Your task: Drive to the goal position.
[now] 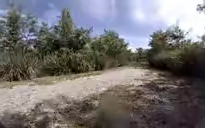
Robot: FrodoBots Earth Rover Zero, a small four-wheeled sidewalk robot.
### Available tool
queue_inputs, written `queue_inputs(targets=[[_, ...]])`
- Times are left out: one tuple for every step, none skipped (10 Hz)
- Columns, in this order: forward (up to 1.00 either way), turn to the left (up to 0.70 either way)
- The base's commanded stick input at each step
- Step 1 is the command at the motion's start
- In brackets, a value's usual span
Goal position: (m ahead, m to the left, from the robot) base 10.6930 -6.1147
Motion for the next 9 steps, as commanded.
queue_inputs(targets=[[0.85, 0.0], [0.85, 0.0], [0.85, 0.0], [0.85, 0.0], [0.85, 0.0], [0.85, -0.02], [0.85, -0.16], [0.85, -0.32], [0.85, -0.32]])
